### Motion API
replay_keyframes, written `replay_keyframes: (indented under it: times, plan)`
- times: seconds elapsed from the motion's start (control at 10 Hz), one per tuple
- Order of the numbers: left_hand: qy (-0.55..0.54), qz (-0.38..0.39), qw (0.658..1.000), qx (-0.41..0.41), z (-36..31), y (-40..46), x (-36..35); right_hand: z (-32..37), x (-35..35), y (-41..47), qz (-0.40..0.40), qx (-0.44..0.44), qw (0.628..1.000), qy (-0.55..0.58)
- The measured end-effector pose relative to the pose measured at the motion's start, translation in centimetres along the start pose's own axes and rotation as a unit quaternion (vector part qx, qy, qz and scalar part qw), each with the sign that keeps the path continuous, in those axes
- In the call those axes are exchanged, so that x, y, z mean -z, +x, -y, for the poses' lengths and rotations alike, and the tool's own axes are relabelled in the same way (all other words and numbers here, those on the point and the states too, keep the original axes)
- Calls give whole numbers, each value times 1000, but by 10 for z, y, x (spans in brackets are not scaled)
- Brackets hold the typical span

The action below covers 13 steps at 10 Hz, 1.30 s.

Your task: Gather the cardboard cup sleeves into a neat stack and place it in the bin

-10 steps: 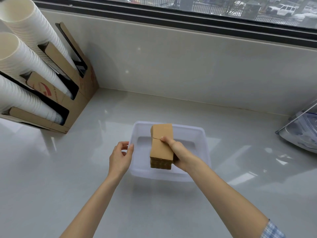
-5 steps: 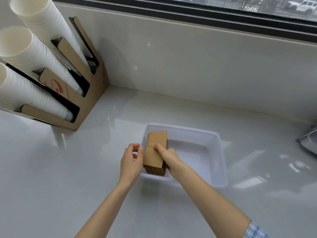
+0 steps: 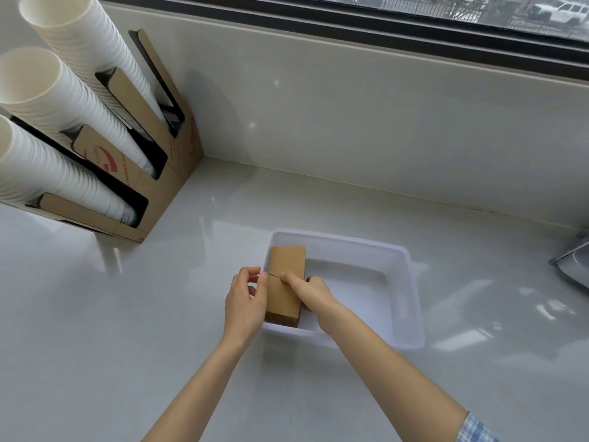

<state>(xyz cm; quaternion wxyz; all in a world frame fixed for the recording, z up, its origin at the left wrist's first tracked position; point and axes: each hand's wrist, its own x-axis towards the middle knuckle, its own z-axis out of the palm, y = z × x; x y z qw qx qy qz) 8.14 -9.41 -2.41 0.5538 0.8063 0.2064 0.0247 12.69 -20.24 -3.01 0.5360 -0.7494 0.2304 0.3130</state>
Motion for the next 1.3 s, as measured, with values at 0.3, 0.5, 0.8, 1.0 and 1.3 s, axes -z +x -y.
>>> replay_keyframes:
  times: [0.3,0.5,0.8,1.0,1.3]
  plan:
    - [3,0,1000,-2,1,0,0,1,0,-2,0,20,1000,-3]
    - [5,6,1000,-2,0,0,0,3,3,-5,-4,20,999,27]
    - [7,5,1000,-8,-1,0,-1,2,5,-12,37,34,998,23]
    - [43,16,999,-19,-5,0,2,6,20,-29,62,63,996,-16]
    - [236,69,968,-44,-12,4,9,7,36,-51,45,97,977,-183]
